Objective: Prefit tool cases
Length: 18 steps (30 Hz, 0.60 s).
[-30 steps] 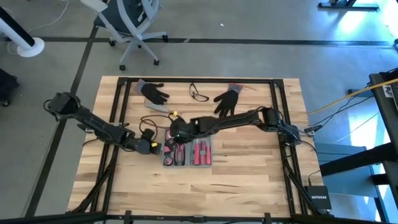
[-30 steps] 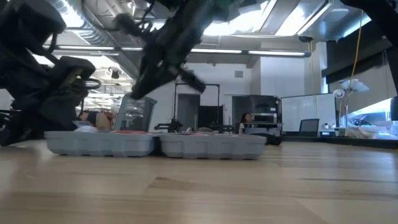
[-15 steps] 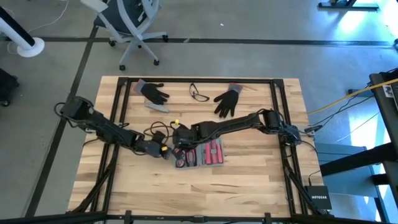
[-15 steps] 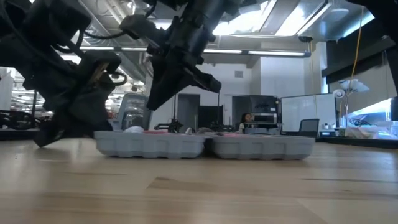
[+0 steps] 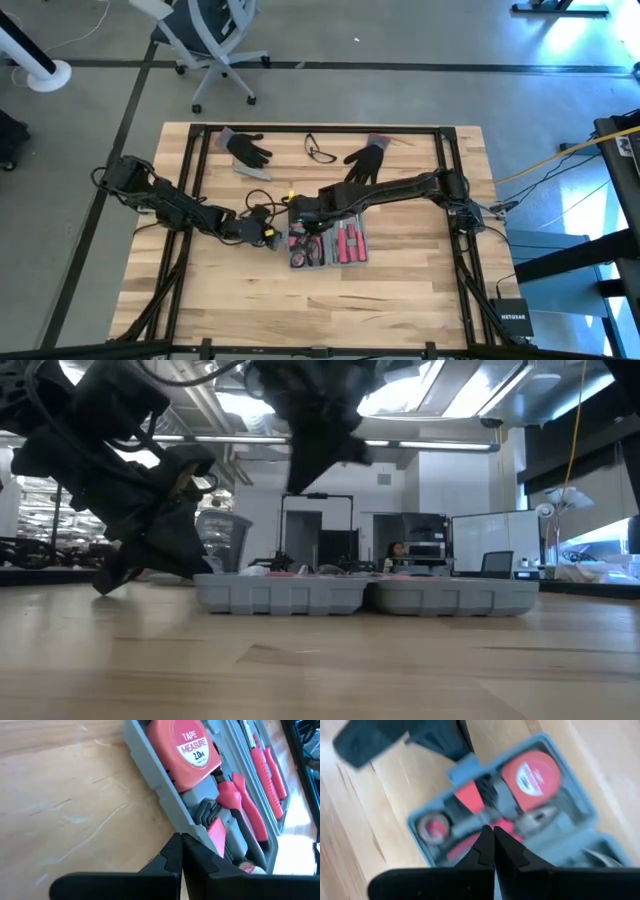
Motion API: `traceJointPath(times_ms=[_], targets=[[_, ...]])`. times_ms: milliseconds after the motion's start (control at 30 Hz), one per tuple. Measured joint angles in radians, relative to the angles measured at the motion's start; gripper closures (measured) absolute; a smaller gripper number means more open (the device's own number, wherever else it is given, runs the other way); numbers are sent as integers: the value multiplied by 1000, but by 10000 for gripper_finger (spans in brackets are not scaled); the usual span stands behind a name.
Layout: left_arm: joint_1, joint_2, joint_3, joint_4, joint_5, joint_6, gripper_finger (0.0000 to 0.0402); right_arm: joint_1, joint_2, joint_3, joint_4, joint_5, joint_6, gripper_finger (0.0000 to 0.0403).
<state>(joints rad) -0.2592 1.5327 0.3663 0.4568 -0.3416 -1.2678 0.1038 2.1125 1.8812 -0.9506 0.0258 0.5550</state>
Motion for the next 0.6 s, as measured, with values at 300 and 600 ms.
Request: traceJointPath(times_ms=[300,600], targets=[[-21,109,101,9,39,82,401,1,-16,-21,-78,-6,-114,403],[-47,-54,-25,-121,41,46,401,53,-39,-318,373,-115,133,403]])
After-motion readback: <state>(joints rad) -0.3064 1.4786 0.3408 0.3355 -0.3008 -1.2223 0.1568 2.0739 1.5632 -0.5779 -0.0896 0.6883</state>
